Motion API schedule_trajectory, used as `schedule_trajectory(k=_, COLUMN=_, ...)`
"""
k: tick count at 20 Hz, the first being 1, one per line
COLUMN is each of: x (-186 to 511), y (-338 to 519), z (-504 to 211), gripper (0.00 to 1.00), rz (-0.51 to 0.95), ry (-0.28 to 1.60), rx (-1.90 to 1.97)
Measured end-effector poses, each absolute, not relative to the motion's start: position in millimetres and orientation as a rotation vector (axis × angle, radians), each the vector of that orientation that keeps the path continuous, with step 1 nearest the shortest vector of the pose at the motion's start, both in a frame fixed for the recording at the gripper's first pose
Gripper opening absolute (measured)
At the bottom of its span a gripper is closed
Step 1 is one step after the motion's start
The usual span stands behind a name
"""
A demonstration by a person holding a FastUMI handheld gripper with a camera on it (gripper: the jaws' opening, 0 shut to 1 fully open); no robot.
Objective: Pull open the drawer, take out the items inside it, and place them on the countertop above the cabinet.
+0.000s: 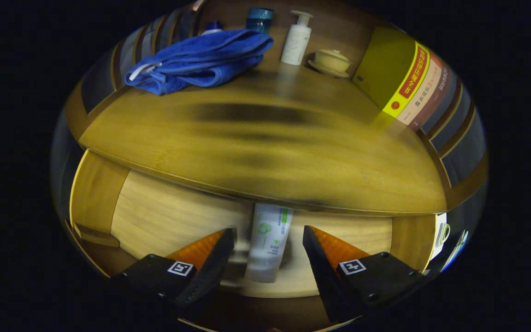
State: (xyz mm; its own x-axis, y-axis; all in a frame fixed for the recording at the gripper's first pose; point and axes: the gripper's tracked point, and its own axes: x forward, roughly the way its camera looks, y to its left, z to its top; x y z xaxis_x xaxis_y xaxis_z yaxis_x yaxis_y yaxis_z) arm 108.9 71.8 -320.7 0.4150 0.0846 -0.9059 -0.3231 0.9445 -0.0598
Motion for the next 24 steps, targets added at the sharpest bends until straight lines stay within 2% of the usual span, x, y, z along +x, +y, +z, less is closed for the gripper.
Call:
schedule_trajectory(k=6, x=86.2, y=76.6, z=-343.2, gripper=0.93, rz=0.279, ry=1.269, rx=-0.203)
schedule_trajectory(k=10, x=85.6, y=88.4, z=-346.9, gripper=0.88, rz=0.324, ry=1.288, rx=-0.179)
schedule_trajectory(k=15, x=96.4, y=109.6, z=-342.3, gripper=0.56, rz=0.347, ry=1.300, rx=-0.166)
schedule_trajectory(k=16, x=100.3, y=112.9, z=-335.7, gripper=0.55, rz=0.340, ry=1.288, rx=-0.163)
schedule_trajectory(k=19, x=121.4, y=127.9, z=-326.1, gripper=0.40, rz=0.348, ry=1.236, rx=-0.180)
schedule_trajectory(k=21, x=136.6, y=138.2, z=-318.5, gripper=0.36, rz=0.378, ry=1.199, rx=-0.234)
schedule_trajectory(k=24, x=164.5, y=151.8, z=-300.4, gripper=0.36, rz=0.434, ry=1.128, rx=-0.337)
